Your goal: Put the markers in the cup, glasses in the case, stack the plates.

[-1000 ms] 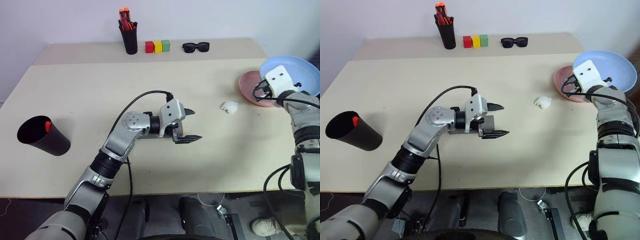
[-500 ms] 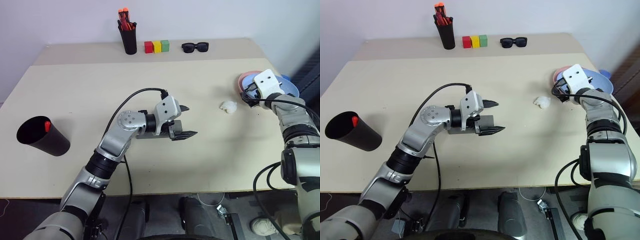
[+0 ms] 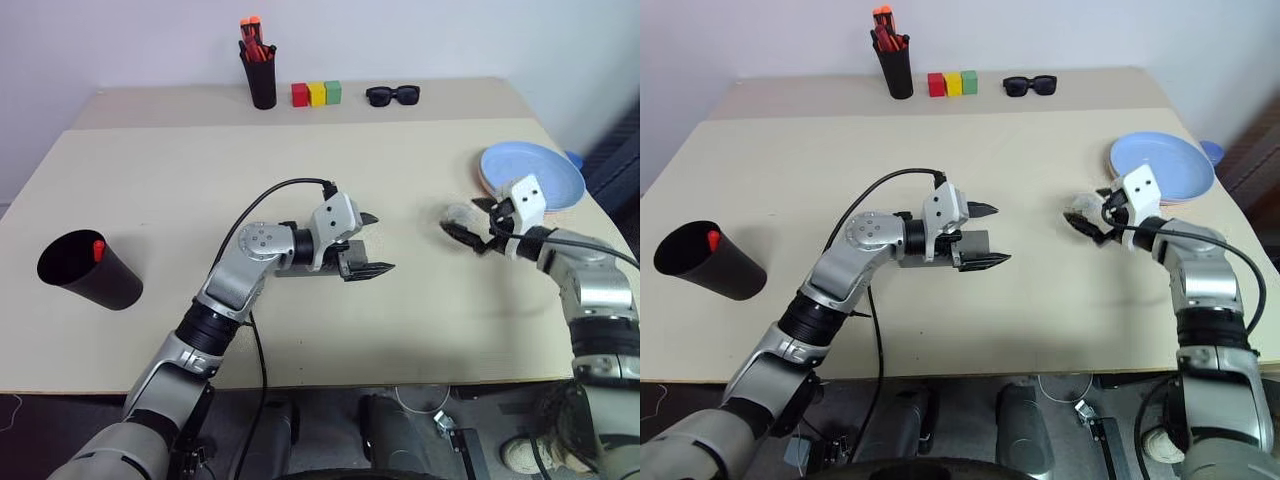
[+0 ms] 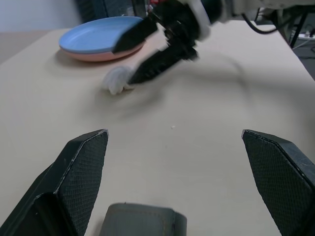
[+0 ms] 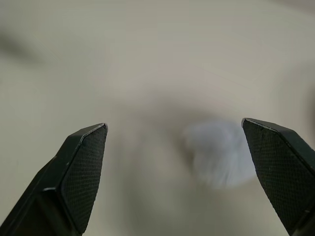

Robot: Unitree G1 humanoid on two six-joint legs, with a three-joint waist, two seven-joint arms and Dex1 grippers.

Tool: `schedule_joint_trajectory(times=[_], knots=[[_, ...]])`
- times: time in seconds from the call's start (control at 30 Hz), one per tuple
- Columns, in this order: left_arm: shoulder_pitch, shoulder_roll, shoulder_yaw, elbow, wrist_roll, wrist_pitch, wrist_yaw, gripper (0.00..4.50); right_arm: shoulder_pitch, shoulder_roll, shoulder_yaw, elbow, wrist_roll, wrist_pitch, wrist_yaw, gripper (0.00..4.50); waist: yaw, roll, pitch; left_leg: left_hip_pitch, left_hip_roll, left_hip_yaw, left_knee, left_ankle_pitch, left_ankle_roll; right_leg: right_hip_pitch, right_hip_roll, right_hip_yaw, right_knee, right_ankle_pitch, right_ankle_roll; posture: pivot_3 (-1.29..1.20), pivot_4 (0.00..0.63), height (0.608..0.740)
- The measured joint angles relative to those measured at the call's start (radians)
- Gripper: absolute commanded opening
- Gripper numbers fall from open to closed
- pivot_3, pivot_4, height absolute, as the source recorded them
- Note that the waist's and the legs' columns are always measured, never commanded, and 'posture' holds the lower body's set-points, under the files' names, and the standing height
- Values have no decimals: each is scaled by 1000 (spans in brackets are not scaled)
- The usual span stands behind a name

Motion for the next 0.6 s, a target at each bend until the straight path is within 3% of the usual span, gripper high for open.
schedule_joint_trajectory(times=[0.37,0.47,0.6], knots=[[1,22,2,-14,1,7,9,4500,-104,58,23,240,-66,-117,-78,4466,1,0,0,0,0,0,0,0,0,0,0,0,0,0,0,0,150,740],[5,33,5,-36,1,17,20,4500,-143,77,25,322,-79,-156,-93,3577,1,0,0,0,0,0,0,0,0,0,0,0,0,0,0,0,150,740],[14,44,8,-50,1,29,31,4500,-169,84,24,364,-79,-186,-82,1559,1,0,0,0,0,0,0,0,0,0,0,0,0,0,0,0,150,740]])
